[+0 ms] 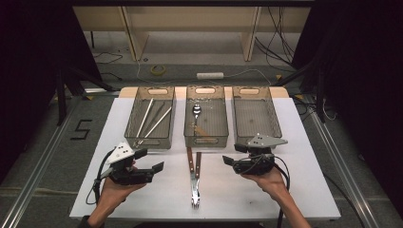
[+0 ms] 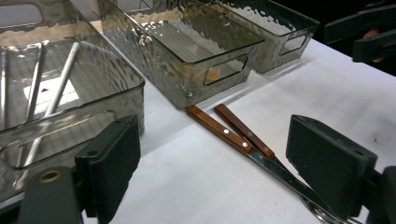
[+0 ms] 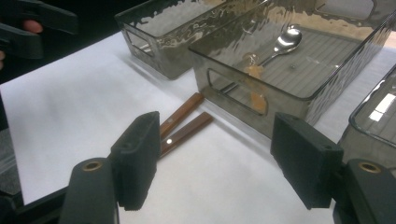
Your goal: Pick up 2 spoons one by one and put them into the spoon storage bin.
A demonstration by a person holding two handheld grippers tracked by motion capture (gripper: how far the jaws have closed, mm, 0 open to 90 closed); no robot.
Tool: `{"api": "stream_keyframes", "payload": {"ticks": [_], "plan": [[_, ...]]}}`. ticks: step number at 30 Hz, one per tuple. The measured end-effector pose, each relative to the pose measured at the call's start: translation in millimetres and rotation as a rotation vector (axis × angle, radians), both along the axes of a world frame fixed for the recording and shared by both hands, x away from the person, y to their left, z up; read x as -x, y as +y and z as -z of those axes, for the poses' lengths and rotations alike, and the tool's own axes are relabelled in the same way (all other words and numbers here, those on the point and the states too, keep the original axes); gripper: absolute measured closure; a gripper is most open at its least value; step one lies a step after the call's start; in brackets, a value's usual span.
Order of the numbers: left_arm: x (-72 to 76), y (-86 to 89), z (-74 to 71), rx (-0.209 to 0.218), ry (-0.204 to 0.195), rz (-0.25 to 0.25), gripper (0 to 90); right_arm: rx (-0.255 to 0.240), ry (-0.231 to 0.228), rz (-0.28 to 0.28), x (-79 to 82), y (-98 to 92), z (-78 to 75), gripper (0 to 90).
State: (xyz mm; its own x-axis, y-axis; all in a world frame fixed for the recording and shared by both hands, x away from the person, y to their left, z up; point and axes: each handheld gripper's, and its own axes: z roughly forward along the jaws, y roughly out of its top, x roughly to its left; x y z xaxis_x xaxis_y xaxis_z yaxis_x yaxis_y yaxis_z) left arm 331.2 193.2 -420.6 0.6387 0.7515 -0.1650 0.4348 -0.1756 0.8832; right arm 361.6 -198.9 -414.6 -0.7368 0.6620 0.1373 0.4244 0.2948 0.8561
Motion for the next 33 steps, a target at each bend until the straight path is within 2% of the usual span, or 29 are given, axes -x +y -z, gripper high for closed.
{"api": "stream_keyframes", "payload": {"ticks": [7,10,14,20,33], "plan": [[-15.5,-14.0,1.5,-0.043,0.017,0.048,17.4,-0.015,-0.015,0.009,14.3,-8.2,4.8,33.2],[-21.0,-20.2,0.7,-0.049,0.017,0.061,17.4,-0.007,-0.018,0.018,19.9,-12.5,7.4,31.6],[-26.6,-28.0,-0.1,-0.065,0.016,0.080,17.5,-0.021,-0.021,0.033,25.2,-18.9,10.1,31.0],[-37.6,-39.3,0.0,-0.105,0.014,0.114,19.7,-0.029,-0.018,0.044,32.7,-25.0,11.4,30.9],[-55.4,-60.3,2.3,-0.133,0.011,0.155,24.8,-0.034,-0.025,0.051,44.5,-30.4,16.0,30.8]]}}
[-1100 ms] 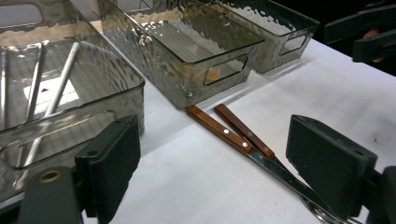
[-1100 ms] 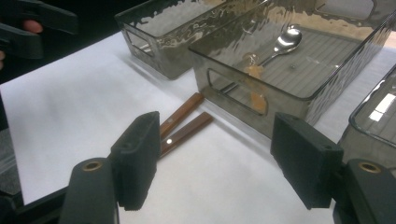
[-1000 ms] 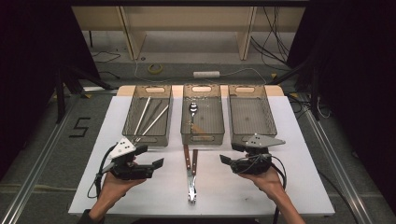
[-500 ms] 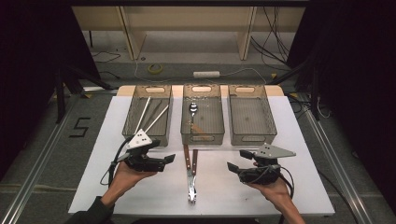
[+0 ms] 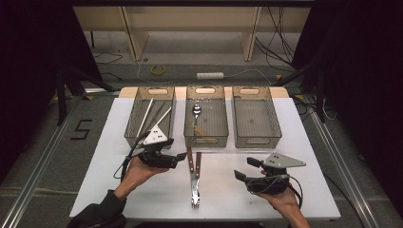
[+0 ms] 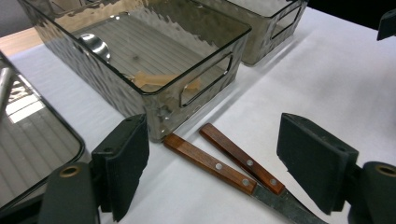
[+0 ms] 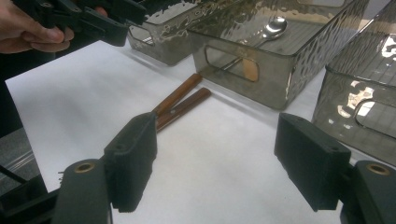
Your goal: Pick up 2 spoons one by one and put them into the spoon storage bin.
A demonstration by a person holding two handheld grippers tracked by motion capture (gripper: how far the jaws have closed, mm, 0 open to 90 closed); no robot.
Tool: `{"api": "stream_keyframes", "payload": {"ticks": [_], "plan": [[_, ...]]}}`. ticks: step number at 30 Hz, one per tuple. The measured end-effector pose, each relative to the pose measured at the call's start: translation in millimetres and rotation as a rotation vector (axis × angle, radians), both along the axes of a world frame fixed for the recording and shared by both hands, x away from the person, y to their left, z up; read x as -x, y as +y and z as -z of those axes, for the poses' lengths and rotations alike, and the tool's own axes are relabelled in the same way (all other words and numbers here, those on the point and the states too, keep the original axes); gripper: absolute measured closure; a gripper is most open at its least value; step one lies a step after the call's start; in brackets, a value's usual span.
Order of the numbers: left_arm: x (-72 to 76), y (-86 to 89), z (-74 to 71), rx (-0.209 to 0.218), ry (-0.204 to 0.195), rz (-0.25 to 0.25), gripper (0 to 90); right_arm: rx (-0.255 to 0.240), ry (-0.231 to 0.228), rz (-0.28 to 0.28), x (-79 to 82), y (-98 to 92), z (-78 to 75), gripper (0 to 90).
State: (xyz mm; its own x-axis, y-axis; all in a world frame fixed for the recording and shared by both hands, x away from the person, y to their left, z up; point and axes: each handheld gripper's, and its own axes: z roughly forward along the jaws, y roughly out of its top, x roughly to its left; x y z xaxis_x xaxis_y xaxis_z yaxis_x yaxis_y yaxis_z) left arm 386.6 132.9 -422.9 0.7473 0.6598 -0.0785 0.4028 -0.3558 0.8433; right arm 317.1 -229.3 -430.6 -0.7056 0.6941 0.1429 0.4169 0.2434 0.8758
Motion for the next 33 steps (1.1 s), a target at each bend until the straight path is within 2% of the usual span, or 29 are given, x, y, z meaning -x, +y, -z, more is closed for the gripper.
{"api": "stream_keyframes", "payload": {"ticks": [10,16,33], "plan": [[-7.4,-8.5,6.4,-0.020,0.026,0.008,27.0,-0.004,-0.005,0.015,5.3,-4.6,1.7,28.7],[-12.6,-18.6,4.1,-0.034,0.011,0.026,33.7,-0.013,0.006,0.020,6.5,-7.5,2.3,27.1],[-23.4,-37.8,13.5,-0.113,0.019,0.084,72.3,-0.013,0.004,0.026,8.7,-10.2,1.4,26.7]]}}
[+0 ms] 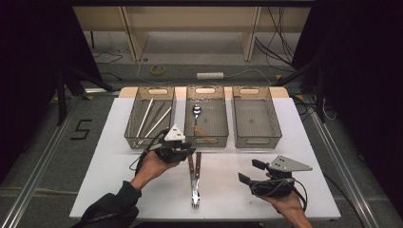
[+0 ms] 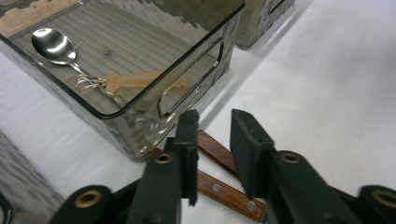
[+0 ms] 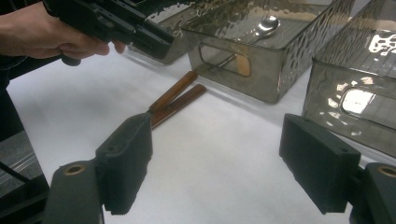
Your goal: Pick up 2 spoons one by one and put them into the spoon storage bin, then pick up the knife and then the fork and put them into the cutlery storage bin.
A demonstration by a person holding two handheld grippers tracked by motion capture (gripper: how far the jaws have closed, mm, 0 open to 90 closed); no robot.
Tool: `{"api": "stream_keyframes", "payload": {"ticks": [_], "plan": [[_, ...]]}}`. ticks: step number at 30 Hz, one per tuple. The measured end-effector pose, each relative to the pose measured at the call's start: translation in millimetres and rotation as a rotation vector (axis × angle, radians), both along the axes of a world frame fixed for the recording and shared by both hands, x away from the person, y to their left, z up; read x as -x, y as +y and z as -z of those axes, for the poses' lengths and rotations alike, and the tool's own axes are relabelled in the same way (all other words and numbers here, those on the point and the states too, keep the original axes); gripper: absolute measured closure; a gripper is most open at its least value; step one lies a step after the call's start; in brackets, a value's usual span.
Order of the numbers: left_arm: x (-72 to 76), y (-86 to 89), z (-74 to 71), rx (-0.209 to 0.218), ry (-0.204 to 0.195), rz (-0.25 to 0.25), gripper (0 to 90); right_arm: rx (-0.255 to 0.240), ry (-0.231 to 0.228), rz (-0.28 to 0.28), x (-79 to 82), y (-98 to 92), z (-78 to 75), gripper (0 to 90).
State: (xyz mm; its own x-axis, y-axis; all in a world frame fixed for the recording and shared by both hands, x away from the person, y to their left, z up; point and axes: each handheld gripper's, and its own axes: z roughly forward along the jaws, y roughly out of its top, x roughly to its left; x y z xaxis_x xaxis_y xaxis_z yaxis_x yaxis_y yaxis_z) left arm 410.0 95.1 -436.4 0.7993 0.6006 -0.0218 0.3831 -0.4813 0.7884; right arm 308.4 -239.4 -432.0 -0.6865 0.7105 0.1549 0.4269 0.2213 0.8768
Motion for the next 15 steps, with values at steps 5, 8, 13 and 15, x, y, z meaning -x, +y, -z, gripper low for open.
{"api": "stream_keyframes", "payload": {"ticks": [5,8,13,15], "plan": [[-1.0,-5.5,5.3,-0.031,-0.002,0.016,83.7,0.005,-0.004,-0.009,-0.1,1.4,0.3,26.9],[-3.1,-7.9,8.7,-0.047,-0.002,0.024,88.3,0.006,-0.002,-0.012,-0.1,3.1,0.1,27.0],[-8.9,-19.5,10.2,-0.036,0.000,0.047,88.8,0.011,-0.003,-0.020,-1.3,4.0,0.5,27.0],[-10.7,-26.5,12.0,-0.029,0.009,0.061,88.8,0.011,-0.002,-0.021,-1.8,3.7,0.5,27.0]]}}
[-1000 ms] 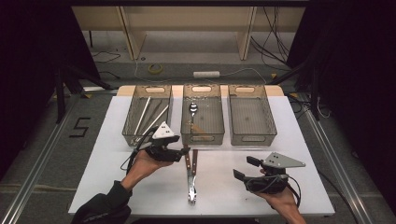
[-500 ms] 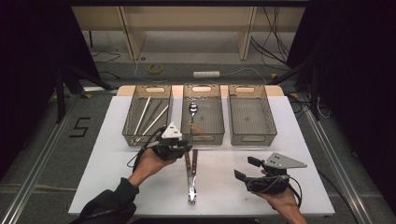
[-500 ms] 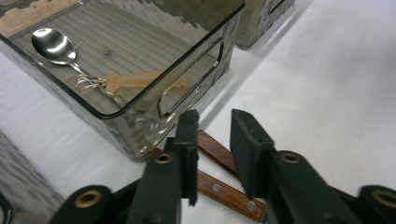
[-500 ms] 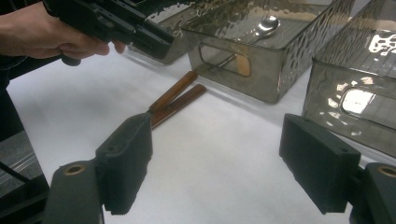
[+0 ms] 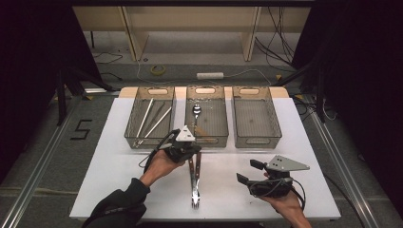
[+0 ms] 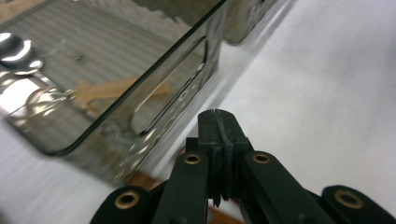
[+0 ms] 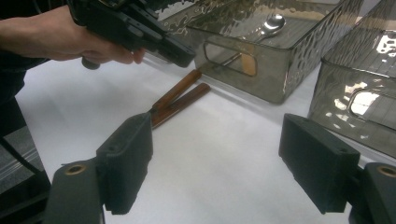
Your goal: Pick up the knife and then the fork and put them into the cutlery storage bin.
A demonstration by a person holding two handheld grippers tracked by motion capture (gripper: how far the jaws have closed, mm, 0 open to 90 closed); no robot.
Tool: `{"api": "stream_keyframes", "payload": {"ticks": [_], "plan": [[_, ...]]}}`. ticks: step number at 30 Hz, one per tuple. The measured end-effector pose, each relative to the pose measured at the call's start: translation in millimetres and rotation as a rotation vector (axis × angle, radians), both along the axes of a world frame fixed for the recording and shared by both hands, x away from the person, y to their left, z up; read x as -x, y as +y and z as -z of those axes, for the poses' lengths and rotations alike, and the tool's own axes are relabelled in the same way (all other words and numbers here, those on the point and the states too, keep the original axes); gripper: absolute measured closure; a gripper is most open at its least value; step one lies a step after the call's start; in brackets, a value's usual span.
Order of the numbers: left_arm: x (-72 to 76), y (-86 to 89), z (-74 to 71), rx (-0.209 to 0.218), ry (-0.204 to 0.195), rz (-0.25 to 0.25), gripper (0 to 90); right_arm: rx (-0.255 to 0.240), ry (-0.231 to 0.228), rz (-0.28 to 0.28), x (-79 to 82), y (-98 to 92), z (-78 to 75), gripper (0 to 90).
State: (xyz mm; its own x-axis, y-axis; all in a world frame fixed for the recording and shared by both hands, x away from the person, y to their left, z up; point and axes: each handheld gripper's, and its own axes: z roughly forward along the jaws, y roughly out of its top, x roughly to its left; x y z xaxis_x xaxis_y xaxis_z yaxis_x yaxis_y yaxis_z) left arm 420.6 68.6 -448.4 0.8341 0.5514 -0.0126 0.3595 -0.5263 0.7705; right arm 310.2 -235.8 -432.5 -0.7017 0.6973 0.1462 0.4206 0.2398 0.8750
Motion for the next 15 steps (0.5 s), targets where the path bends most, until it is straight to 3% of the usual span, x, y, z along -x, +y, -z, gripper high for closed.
{"api": "stream_keyframes", "payload": {"ticks": [3,15], "plan": [[-0.4,-9.5,3.4,-0.046,-0.010,0.012,88.9,-0.003,-0.002,0.000,0.1,-0.4,-0.4,27.1],[-3.7,-15.3,17.7,-0.073,0.021,0.031,88.9,0.010,0.002,-0.008,0.1,2.1,0.0,27.2]]}}
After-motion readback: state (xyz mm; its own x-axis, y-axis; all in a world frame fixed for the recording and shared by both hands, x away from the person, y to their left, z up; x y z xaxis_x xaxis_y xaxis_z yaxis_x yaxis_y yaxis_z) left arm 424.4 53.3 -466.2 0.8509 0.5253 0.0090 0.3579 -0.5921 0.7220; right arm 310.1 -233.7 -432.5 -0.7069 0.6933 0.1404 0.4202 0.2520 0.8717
